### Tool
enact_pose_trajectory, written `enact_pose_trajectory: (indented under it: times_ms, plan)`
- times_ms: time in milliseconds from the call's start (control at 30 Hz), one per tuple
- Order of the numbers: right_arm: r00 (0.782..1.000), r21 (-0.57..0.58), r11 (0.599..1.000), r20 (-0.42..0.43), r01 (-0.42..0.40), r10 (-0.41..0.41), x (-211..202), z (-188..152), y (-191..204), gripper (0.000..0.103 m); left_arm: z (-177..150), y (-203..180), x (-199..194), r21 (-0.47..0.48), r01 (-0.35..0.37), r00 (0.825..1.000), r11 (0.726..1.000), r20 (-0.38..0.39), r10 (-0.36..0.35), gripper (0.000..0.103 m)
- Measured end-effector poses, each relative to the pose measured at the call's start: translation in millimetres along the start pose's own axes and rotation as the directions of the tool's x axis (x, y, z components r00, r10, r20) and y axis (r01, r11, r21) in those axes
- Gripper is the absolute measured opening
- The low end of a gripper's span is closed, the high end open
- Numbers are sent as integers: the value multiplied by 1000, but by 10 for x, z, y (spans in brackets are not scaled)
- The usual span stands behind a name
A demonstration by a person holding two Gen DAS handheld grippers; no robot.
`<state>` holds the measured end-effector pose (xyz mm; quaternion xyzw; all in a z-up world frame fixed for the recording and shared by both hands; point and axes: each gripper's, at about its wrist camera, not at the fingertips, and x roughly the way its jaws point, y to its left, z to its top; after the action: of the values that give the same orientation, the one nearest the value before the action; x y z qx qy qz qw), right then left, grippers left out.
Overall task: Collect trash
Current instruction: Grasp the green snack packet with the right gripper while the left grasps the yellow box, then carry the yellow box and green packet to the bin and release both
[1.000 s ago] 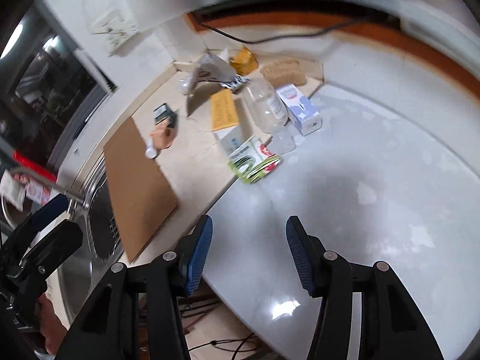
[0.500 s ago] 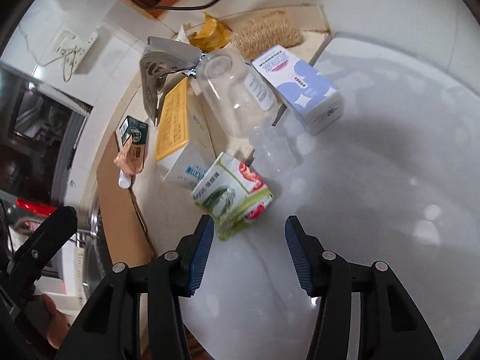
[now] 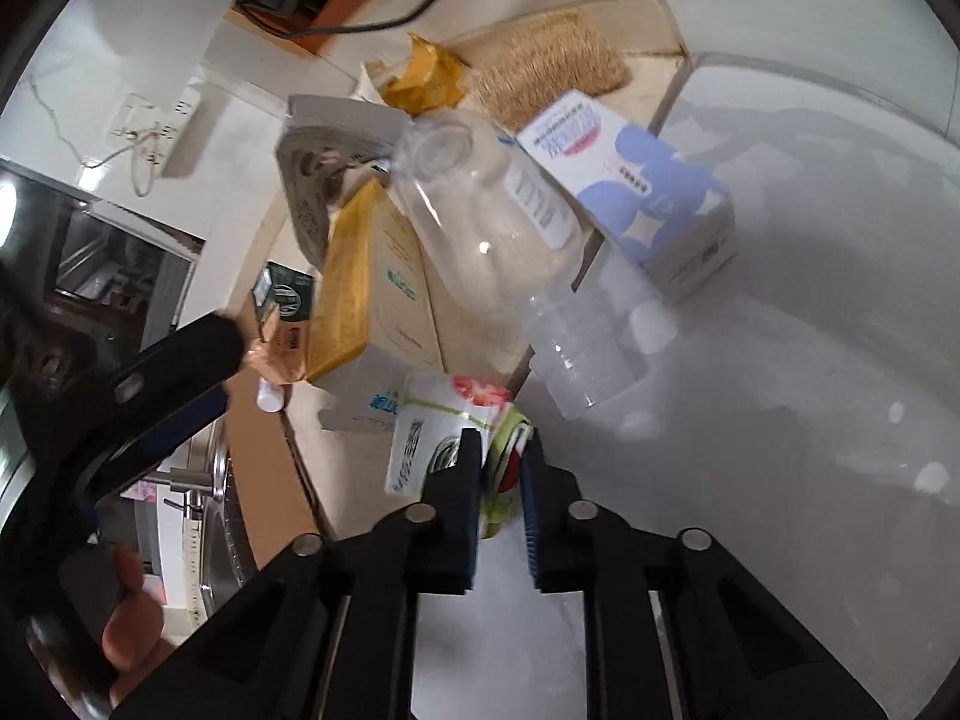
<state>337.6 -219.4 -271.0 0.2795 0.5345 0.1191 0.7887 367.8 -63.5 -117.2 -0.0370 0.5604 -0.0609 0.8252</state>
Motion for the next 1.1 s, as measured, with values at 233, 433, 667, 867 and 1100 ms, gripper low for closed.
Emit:
enact_pose_trajectory:
  times_ms: [233,433,667,867,1100]
  plan:
    - [997,-78,996,65,52,-47,-413,-180,-69,8,107,-96,273,9,-66,997,998,-37,67,92]
    - [996,-72,995,65,63,-58,-522,-283,-252,7,153,-137,547,24,-143,987,989,-67,144,72]
    - [995,-70,996,80,58,-53,-601,-339,-253,7,71,-120,573,37,-164,984,986,-65,167,41]
    - [993,-95,994,104,60,-50,-744,-508,-98,7,-162,-56,192,49,-160,987,986,-17,161,40]
    - [990,-121,991,130,61,-45,-1023,-977,189,7,-752,9,-585,80,-119,992,990,43,116,40]
